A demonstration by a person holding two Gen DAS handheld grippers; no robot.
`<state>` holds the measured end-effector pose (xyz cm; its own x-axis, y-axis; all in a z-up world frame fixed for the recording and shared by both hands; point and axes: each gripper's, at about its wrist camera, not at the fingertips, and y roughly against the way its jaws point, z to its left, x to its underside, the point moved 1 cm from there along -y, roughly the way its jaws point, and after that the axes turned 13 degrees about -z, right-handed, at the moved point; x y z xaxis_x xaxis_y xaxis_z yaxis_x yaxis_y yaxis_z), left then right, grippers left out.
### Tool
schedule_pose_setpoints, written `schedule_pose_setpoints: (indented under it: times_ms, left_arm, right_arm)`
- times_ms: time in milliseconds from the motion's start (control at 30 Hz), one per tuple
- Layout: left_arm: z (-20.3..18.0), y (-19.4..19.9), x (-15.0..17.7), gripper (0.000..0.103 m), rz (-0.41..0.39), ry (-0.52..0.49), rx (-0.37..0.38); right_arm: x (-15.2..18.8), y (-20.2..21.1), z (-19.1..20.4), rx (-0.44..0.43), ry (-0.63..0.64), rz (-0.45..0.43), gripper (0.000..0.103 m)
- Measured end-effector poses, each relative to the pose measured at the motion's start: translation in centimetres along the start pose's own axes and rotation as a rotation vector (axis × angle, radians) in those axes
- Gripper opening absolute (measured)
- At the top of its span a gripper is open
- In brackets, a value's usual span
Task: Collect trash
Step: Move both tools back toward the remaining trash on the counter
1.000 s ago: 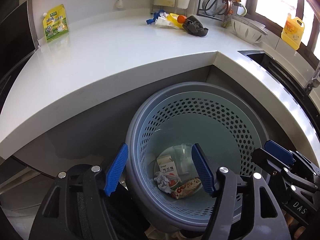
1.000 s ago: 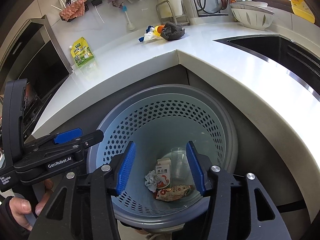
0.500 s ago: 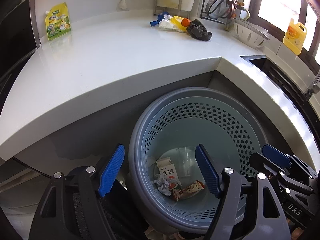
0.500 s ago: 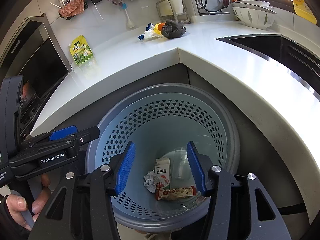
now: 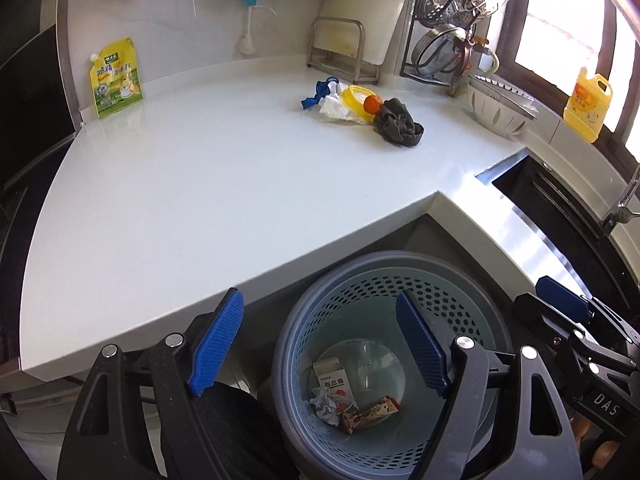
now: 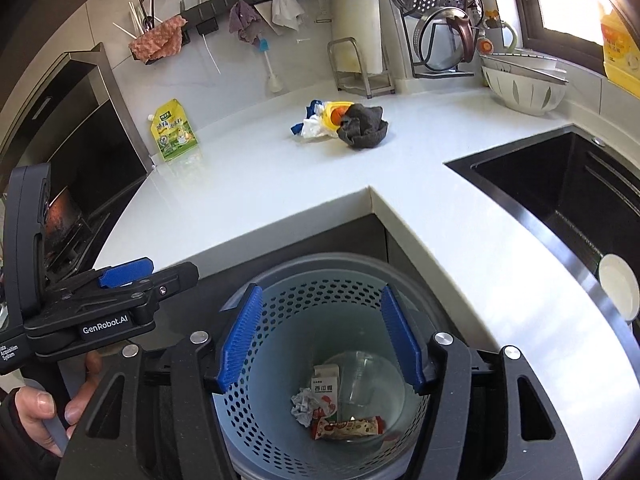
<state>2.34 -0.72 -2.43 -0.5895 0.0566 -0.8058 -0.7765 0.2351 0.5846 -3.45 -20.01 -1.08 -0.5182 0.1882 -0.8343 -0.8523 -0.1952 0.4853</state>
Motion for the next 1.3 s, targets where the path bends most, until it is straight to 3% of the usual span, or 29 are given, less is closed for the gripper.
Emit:
schedule_pose_setpoints:
  times_ms: [600,1033,1300]
  left_arm:
    - [1.4,-6.1,-7.8,0.079,-0.056,-0.013,-0.048]
    - [2.2,-12.2,-11.7,0.079,-0.091,-0.005,-0.105]
    - [1.9,-15.0,-12.7,0.079,-0.072,-0.003,-0.115]
  right_arm:
    - [-8.3,-7.1,-3.3,0.018,0.024,-0.053,0.061]
    - [-11.6,-15.9,-4.6,0.035,0.090,0.025,0.062]
    - [-13.5,-20.7,-5.3,0.024,0.097,0.071,0.065]
